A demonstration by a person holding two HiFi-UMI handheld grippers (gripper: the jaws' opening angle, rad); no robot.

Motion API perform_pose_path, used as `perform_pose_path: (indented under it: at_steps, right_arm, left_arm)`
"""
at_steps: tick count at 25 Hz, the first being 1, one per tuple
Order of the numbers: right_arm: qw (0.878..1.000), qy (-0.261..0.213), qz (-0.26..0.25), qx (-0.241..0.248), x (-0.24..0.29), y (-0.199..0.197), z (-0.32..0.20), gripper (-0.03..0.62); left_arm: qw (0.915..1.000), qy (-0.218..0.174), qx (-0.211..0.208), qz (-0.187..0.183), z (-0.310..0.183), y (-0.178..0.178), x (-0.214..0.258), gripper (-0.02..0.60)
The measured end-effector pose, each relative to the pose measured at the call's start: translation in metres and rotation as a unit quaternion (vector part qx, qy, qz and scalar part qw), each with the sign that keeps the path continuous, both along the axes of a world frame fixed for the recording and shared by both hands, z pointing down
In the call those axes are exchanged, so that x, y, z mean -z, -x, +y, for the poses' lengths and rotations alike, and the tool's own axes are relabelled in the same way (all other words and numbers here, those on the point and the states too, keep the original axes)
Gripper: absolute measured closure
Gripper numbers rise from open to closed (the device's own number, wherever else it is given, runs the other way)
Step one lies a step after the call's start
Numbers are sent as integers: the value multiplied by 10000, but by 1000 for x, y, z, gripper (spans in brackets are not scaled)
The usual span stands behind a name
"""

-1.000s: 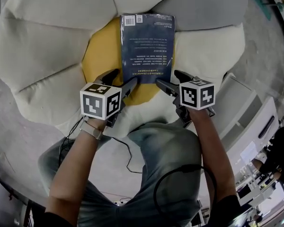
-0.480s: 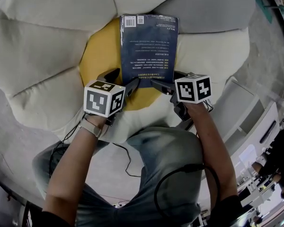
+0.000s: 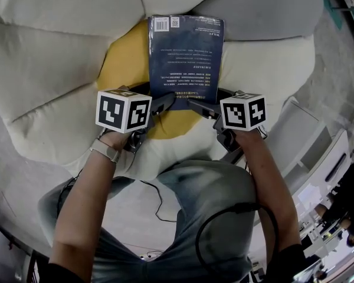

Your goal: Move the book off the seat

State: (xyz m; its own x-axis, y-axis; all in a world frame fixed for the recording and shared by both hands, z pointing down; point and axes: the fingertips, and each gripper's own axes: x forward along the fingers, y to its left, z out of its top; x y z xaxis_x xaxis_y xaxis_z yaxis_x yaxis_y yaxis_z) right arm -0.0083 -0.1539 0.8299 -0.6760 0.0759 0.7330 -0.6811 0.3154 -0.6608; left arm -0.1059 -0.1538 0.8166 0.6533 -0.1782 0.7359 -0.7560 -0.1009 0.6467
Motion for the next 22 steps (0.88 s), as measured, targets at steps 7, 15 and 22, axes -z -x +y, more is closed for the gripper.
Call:
perform_pose_path:
  at_steps: [7,15,22]
  right_arm:
    - [9998,-173,-44,-129,6,-1,0,210]
    - [9852,387,-1184,-1175,30,11,3,271]
    - [9649,594,-1784,-1834,61,19,3,397]
  left_arm:
    - [9987,67,407,312,-5,1,6,272]
    - [9896,53,1073,953,-7,9,25,311]
    - [9897,-45,1145,864,-4,15,36,311]
